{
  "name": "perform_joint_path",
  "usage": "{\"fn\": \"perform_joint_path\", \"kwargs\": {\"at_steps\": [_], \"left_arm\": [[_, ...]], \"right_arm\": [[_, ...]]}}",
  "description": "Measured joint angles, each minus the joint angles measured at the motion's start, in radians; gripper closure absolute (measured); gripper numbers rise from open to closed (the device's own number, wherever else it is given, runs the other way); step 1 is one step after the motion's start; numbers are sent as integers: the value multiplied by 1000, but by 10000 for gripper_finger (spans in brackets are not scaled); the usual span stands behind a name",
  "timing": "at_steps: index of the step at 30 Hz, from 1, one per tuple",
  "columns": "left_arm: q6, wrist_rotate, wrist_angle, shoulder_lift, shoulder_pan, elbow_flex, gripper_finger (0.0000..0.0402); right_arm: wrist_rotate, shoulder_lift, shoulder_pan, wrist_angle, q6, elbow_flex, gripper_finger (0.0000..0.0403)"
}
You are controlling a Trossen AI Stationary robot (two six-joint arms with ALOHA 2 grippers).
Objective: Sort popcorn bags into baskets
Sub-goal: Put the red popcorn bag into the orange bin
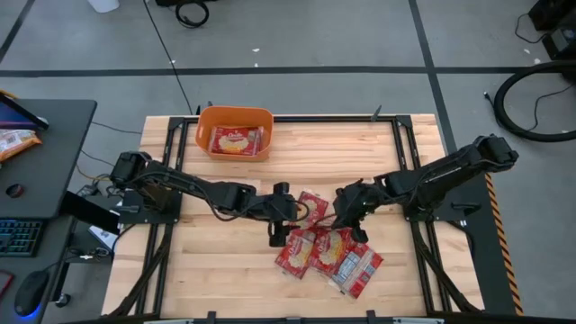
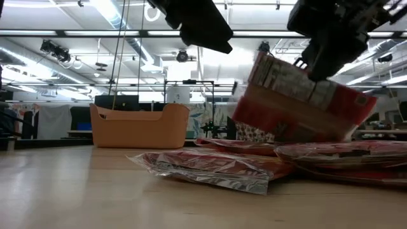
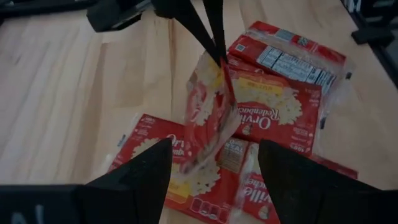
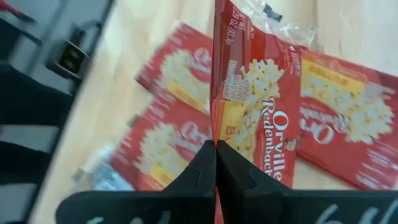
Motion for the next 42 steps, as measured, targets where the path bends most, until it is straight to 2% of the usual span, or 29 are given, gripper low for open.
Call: {"fn": "perform_joint_path", "kwargs": {"at_steps": [12,21,28,37,42], "left_arm": [[37,50,42,0,3,0,159],[-23,51,41,0,18,0,165],[-89,97,41,0,32,0,234],[-128,129,41,0,36,0,374],[-128,124,34,-4,37,0,376]], "right_arm": [[-104,-5,-51,135,131,0,398],[-96,-5,-61,259,181,0,399],[-67,-5,-72,355,180,0,397],[-27,-5,-71,384,181,0,380],[-25,-12,-94,380,212,1,325]]}}
